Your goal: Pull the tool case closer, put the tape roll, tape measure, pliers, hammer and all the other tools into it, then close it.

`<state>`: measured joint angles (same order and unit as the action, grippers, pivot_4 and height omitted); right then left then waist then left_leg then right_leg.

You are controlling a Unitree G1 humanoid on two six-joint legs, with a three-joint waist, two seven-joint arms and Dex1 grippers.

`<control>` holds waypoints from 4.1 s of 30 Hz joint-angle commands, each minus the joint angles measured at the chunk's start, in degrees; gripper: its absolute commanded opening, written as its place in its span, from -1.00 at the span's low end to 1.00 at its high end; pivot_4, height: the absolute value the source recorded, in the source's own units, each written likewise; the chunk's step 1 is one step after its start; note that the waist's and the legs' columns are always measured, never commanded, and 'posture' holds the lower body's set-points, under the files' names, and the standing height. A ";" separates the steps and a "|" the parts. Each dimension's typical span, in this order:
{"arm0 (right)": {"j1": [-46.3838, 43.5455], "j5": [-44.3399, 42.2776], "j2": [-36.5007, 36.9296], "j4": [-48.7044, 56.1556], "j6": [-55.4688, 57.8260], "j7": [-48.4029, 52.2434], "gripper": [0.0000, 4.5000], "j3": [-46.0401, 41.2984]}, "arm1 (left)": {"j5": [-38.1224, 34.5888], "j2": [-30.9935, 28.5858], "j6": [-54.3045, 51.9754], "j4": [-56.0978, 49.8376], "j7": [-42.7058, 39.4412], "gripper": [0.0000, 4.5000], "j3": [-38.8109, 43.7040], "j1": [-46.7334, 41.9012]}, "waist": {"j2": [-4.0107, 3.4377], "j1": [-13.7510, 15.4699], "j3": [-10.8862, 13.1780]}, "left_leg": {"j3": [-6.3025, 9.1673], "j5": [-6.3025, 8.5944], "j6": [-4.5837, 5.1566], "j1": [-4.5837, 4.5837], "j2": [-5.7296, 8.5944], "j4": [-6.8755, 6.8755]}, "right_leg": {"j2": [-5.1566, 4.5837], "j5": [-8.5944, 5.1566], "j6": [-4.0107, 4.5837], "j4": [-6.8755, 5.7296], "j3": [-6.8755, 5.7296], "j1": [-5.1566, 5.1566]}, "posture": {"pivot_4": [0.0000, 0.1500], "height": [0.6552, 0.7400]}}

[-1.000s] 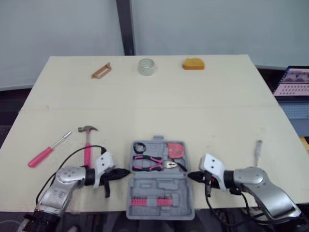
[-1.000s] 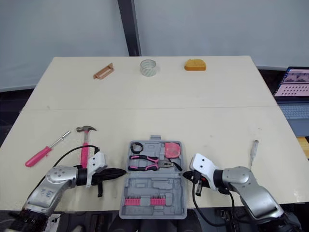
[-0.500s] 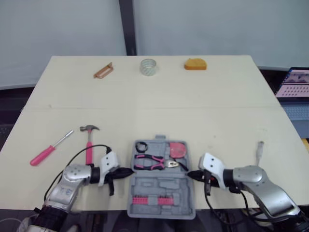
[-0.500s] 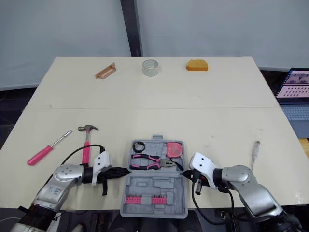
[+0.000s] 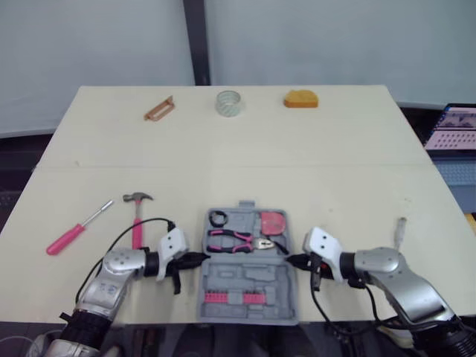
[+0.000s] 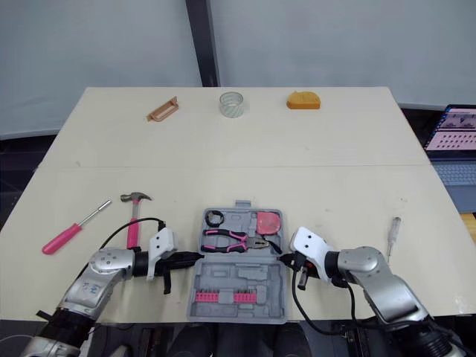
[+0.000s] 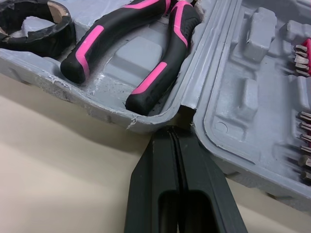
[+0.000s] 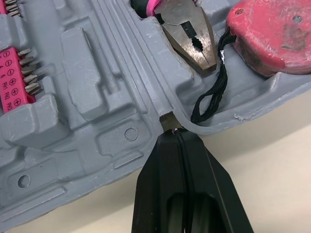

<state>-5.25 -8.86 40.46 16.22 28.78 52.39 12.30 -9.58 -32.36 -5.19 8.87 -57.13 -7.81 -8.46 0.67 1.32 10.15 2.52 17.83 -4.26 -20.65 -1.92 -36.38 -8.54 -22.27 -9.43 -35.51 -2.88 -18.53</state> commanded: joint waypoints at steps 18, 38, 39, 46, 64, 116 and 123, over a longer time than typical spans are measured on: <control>-2.82 2.64 -3.32 -2.32 -1.03 -4.37 -1.00 0.06 | 0.00 0.87 0.31 3.82 2.89 -0.98 2.07 -3.51 | 0.00 -0.09 0.00 | 0.00 0.00 0.00 -0.01 0.00 0.00 | 0.00 0.00 0.00 -0.04 0.00 -0.01 | 1.00 1.00; -4.56 5.15 -5.69 -4.89 -2.41 -6.87 -1.00 -0.17 | -0.07 0.39 0.33 3.96 3.74 -0.98 2.88 -3.12 | 0.00 -0.17 0.00 | 0.00 0.00 0.00 -0.03 0.00 0.04 | 0.00 0.00 0.00 -0.03 0.00 -0.04 | 1.00 1.00; -4.62 5.21 -5.74 -4.97 -2.41 -6.86 -1.00 -0.17 | -0.07 0.36 0.33 3.98 3.79 -0.98 2.94 -3.11 | 0.00 -0.19 0.00 | 0.00 0.00 0.00 -0.03 0.00 0.04 | 0.00 0.00 0.00 -0.03 0.00 -0.04 | 1.00 1.00; -5.17 5.55 -6.19 -5.59 -2.90 -6.72 -1.00 -0.22 | 0.02 0.32 0.33 3.96 4.04 -0.98 3.30 -2.94 | 0.00 -0.24 0.00 | 0.00 0.00 0.00 -0.03 0.00 0.05 | 0.00 0.00 0.00 -0.03 0.00 -0.05 | 1.00 1.00; -5.12 6.29 -5.49 -6.07 -2.71 -5.68 -1.00 0.07 | -0.04 1.36 1.02 6.91 3.62 -0.98 2.90 -6.05 | -0.01 -0.23 0.00 | 0.00 0.00 0.00 -0.05 0.00 0.04 | 0.00 0.00 0.00 -0.03 -0.01 -0.05 | 1.00 1.00; -6.23 7.05 -7.75 -6.75 -2.81 -6.63 -1.00 0.41 | 0.00 -0.11 -0.18 4.50 3.18 -0.98 4.11 -4.42 | -0.01 -1.39 0.00 | 0.10 -0.01 0.00 -0.43 0.00 -0.11 | 0.00 0.02 -0.04 -0.08 -0.10 -0.30 | 1.00 1.00; -1.82 4.99 -2.92 -3.60 -2.21 -5.15 -1.00 -4.03 | -4.00 -3.55 -3.52 -2.37 0.35 -0.98 7.28 0.41 | -0.02 -1.40 0.01 | 0.10 -0.01 0.00 -0.45 0.00 -0.10 | 0.00 0.02 -0.04 -0.06 -0.10 -0.30 | 1.00 1.00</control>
<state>-8.12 -2.69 36.10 10.39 26.36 46.39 10.97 -11.19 -34.74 -7.71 10.05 -55.34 -2.69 -9.26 0.65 -0.08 10.16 2.63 17.82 -4.25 -21.11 -1.92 -36.48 -8.54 -22.25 -9.47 -35.56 -2.98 -18.83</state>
